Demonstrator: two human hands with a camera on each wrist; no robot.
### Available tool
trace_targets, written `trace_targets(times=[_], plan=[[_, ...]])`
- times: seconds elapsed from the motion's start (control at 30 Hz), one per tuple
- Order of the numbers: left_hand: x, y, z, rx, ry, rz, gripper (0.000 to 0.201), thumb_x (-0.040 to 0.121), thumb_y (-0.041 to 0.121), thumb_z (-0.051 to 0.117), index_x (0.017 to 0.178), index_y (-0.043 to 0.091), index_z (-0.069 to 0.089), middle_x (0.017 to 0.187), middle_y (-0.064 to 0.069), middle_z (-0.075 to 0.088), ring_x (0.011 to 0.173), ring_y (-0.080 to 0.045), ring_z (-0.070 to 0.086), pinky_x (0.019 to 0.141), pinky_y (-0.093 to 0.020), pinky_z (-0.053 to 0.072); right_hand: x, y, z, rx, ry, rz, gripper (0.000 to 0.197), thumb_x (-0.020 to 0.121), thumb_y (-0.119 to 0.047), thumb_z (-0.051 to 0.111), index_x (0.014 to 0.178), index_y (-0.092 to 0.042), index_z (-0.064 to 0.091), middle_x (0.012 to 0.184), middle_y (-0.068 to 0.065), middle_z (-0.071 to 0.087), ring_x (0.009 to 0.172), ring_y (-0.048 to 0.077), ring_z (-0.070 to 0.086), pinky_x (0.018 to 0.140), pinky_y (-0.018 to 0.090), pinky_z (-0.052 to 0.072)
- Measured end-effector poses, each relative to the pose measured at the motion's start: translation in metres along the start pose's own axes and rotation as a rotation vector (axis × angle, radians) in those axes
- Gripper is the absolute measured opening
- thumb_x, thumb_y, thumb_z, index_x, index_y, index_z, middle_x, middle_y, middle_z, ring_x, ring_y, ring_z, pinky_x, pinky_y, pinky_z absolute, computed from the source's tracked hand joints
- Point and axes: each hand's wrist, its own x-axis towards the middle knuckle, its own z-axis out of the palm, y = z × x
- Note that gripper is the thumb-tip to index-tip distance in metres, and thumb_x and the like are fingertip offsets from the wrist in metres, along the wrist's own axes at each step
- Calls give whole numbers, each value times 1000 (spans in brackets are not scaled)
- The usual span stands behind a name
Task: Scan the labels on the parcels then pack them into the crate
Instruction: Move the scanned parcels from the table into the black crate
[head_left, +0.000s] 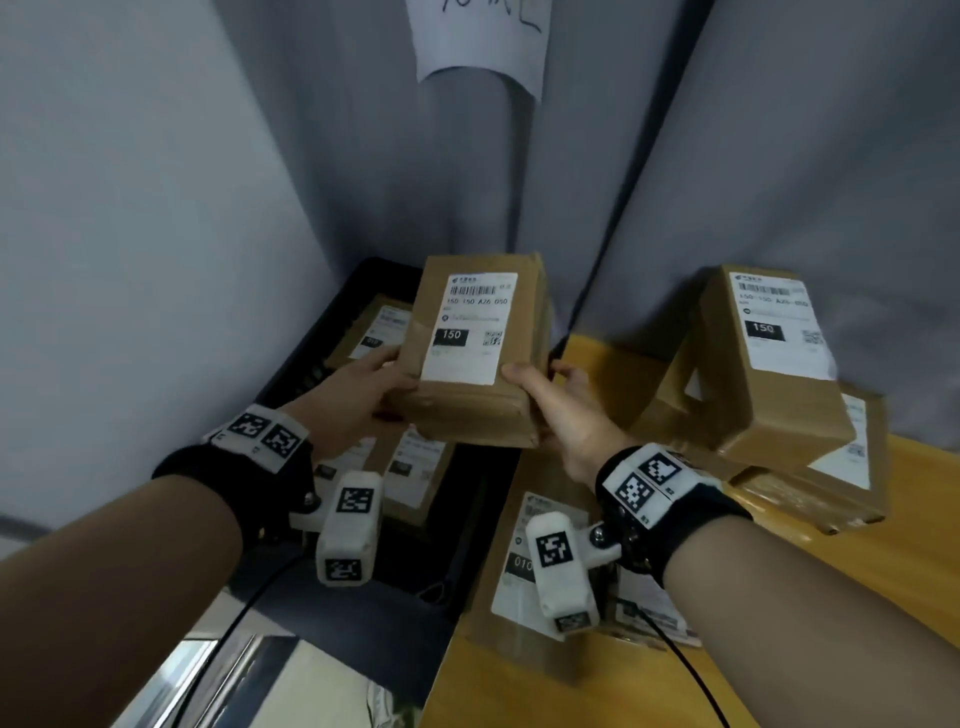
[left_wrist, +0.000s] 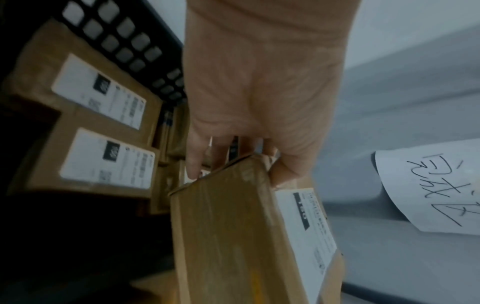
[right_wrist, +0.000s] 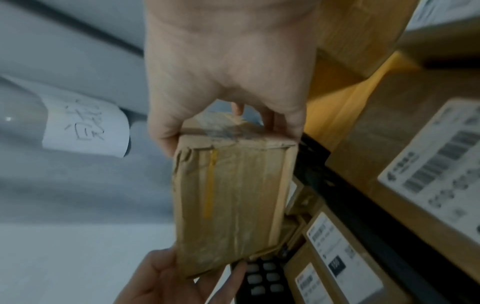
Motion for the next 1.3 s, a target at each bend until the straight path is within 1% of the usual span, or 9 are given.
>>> trace_targets(times=[0.23, 0.4, 0.53, 0.63, 0.77, 0.93, 1.03, 1.17, 1.3], plan=[[-16, -28, -73, 312, 301, 26, 33, 99, 22, 49, 130, 14, 55, 118, -10, 62, 102, -22, 59, 87, -33, 50, 7, 9, 87, 28, -111, 202, 91, 76, -42, 76, 145, -23, 19, 113, 4, 53, 93, 21, 58, 69, 36, 56], [-18, -53, -123, 596, 391, 13, 29, 99, 25, 49, 122, 9, 58, 107, -7, 61, 90, -19, 55, 71, -29, 46, 16, 34, 143, 21, -116, 303, 92, 73, -44, 78, 142, -21, 22, 127, 7, 49, 107, 26, 55, 61, 36, 52], [-8, -72, -154, 581, 433, -3, 24, 98, 23, 51, 117, 10, 59, 94, -4, 61, 79, -16, 57, 69, -28, 49, 33, 56, 184, 42, -115, 268, 90, 74, -38, 79, 143, -23, 23, 132, 2, 48, 112, 25, 52, 84, 44, 54], [4, -80, -173, 546, 450, 7, 11, 96, 21, 55, 101, 14, 60, 102, -11, 64, 98, -29, 61, 91, -41, 49, 40, 70, 205, 28, -146, 277, 86, 76, -40, 76, 143, -28, 24, 133, 3, 49, 109, 24, 54, 79, 42, 56], [13, -76, -182, 605, 402, -8, 9, 96, 22, 53, 88, 20, 56, 95, -9, 63, 92, -25, 59, 89, -38, 47, 43, 83, 212, -45, -235, 375, 85, 77, -45, 72, 144, -34, 20, 133, 3, 48, 112, 27, 55, 83, 48, 56], [25, -73, -181, 685, 356, 4, 17, 98, 26, 49, 107, 15, 58, 101, -5, 58, 93, -19, 53, 83, -29, 41, 54, 83, 208, -41, -190, 422, 98, 63, -52, 77, 143, -36, 23, 134, 4, 50, 110, 31, 58, 82, 54, 55], [28, -73, -178, 690, 337, 11, 26, 100, 26, 47, 117, 10, 58, 108, -6, 58, 98, -19, 53, 82, -26, 39, 61, 84, 209, -24, -213, 414, 77, 76, -39, 77, 138, -29, 34, 130, 7, 54, 109, 33, 60, 71, 51, 59], [27, -77, -182, 669, 338, 13, 27, 99, 25, 50, 117, 7, 58, 116, -11, 62, 106, -24, 57, 85, -27, 41, 75, 83, 226, -54, -175, 331, 38, 92, -10, 60, 129, -8, 56, 126, 13, 63, 109, 30, 62, 77, 37, 58], [24, -80, -193, 668, 358, 0, 25, 98, 24, 50, 115, 7, 59, 114, -12, 63, 105, -24, 57, 86, -27, 40, 77, 78, 238, -205, -223, 350, 37, 96, -13, 54, 132, -4, 51, 119, 10, 61, 100, 25, 58, 75, 31, 47]])
